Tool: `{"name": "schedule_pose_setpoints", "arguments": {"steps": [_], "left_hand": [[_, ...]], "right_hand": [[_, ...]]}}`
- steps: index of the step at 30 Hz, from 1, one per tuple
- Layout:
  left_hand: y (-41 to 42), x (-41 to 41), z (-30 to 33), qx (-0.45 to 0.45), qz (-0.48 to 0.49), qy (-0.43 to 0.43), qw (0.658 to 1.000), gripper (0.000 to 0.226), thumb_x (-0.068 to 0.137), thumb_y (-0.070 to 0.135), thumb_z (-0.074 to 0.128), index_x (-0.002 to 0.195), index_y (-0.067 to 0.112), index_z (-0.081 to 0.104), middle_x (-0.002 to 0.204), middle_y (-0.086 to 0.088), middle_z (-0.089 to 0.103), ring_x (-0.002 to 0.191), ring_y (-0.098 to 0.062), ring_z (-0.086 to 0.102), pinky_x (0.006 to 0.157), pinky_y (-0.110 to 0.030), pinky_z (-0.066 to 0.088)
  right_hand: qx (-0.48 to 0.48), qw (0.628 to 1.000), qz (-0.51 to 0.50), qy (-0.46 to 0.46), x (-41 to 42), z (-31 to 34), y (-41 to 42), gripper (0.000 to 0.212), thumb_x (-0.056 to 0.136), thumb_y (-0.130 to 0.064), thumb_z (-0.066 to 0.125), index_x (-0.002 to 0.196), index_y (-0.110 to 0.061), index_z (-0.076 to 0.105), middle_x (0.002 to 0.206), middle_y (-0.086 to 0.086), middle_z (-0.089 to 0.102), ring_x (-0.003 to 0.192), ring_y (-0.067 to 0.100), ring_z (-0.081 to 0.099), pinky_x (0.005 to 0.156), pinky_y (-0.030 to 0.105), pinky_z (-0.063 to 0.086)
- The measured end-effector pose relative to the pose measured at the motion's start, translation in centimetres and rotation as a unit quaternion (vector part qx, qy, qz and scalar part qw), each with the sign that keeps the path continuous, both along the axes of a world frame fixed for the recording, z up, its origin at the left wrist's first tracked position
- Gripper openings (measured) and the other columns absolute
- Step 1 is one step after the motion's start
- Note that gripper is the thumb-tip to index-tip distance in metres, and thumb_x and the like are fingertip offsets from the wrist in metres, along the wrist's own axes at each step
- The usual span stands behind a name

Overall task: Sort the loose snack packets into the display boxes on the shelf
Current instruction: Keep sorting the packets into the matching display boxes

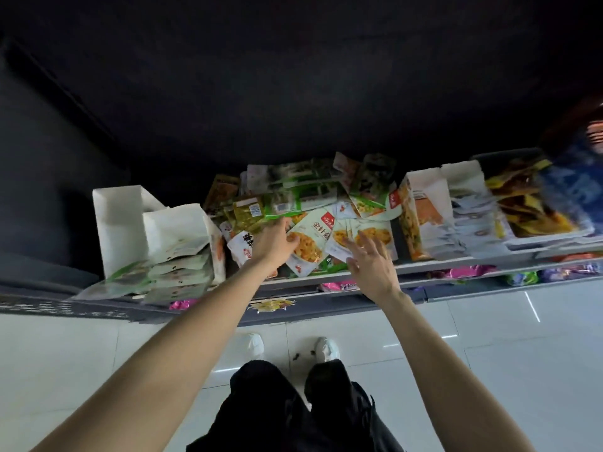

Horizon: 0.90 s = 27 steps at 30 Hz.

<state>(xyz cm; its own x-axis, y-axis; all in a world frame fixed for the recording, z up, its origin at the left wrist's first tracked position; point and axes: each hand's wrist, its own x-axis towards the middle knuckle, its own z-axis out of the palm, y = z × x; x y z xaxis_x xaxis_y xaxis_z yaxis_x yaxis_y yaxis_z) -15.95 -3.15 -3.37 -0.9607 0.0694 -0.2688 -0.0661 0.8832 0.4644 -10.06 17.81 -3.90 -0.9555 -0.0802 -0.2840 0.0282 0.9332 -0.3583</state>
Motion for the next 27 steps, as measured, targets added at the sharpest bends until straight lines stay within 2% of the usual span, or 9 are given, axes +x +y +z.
{"name": "schedule_pose_setpoints", "arguments": {"steps": [2,5,9,12,14,19,22,24,27], "left_hand": [[1.4,-0.6,-1.5,-0.079,-0.013,-0.036,0.996,0.064,0.086,0.048,0.061,0.136,0.014,0.041,0.135,-0.007,0.052,0.12,-0.025,0.051,0.095,-0.04,0.047],[2.9,-1.0,-2.5,-0.155,0.004,-0.033,0.987,0.069,0.082,0.057,0.06,0.133,0.015,0.043,0.131,-0.007,0.054,0.117,-0.026,0.052,0.091,-0.038,0.048],[3.9,-0.4,-0.9,-0.025,0.073,-0.066,0.995,0.052,0.088,0.034,0.064,0.131,0.011,0.045,0.116,-0.005,0.062,0.08,-0.017,0.063,0.061,-0.023,0.05],[3.7,0.1,1.2,-0.004,0.082,-0.051,0.995,0.048,0.088,0.028,0.065,0.13,0.011,0.05,0.126,-0.006,0.06,0.095,-0.019,0.062,0.067,-0.022,0.045],[3.3,-0.1,2.9,-0.011,0.065,-0.042,0.997,0.045,0.087,0.029,0.066,0.128,0.015,0.053,0.124,-0.003,0.062,0.088,-0.015,0.06,0.06,-0.021,0.042],[2.2,1.5,7.7,-0.036,0.041,-0.001,0.999,0.033,0.09,0.033,0.061,0.122,0.026,0.055,0.106,0.001,0.069,0.077,-0.019,0.066,0.063,-0.034,0.052],[1.0,3.1,9.6,0.015,0.04,0.002,0.999,0.021,0.088,0.035,0.063,0.108,0.032,0.059,0.1,0.008,0.07,0.082,-0.011,0.067,0.068,-0.039,0.056],[0.1,4.2,10.8,0.03,0.021,0.006,0.999,0.013,0.086,0.034,0.065,0.099,0.034,0.061,0.101,0.011,0.07,0.086,-0.005,0.065,0.07,-0.035,0.057],[-1.2,6.2,12.5,0.078,0.001,-0.005,0.997,0.011,0.086,0.031,0.067,0.091,0.035,0.059,0.097,0.015,0.068,0.085,0.004,0.062,0.067,-0.016,0.053]], "right_hand": [[0.018,0.997,0.044,-0.059,-0.9,-0.9,0.6,0.047,0.1,-0.032,0.038,0.146,-0.039,0.028,0.159,-0.001,0.01,0.143,0.037,0.01,0.114,0.048,0.02],[0.054,0.993,0.084,-0.059,-1.7,-2.6,1.1,0.046,0.1,-0.037,0.037,0.144,-0.042,0.027,0.155,-0.001,0.014,0.136,0.041,0.023,0.104,0.047,0.041],[0.083,0.992,0.094,-0.032,-1.8,-3.1,1.3,0.046,0.1,-0.037,0.037,0.144,-0.041,0.027,0.152,0.004,0.018,0.134,0.041,0.027,0.085,0.044,0.055],[0.092,0.99,0.105,-0.029,-1.8,-3.1,1.5,0.045,0.1,-0.036,0.036,0.144,-0.04,0.028,0.151,0.005,0.02,0.134,0.04,0.027,0.077,0.041,0.056],[0.083,0.992,0.092,-0.039,-1.9,-3.0,1.6,0.043,0.1,-0.036,0.035,0.143,-0.04,0.03,0.151,0.004,0.02,0.135,0.039,0.026,0.078,0.042,0.056],[-0.122,0.985,-0.006,-0.12,-3.0,-1.9,2.5,0.051,0.095,-0.047,0.044,0.143,-0.034,0.03,0.151,0.003,0.029,0.134,0.035,0.032,0.104,0.049,0.037],[-0.343,0.931,-0.08,-0.094,-3.1,0.7,1.8,0.076,0.086,-0.046,0.063,0.147,-0.026,0.022,0.149,0.0,0.033,0.135,0.024,0.033,0.108,0.045,0.034],[-0.433,0.897,-0.049,-0.074,-2.8,3.1,0.6,0.076,0.081,-0.031,0.073,0.143,-0.023,0.03,0.136,-0.007,0.046,0.127,0.012,0.043,0.102,0.033,0.04],[-0.444,0.891,0.022,-0.087,-2.2,6.2,-1.1,0.047,0.08,-0.025,0.074,0.119,-0.022,0.049,0.103,-0.017,0.063,0.097,0.001,0.061,0.077,0.013,0.05]]}}
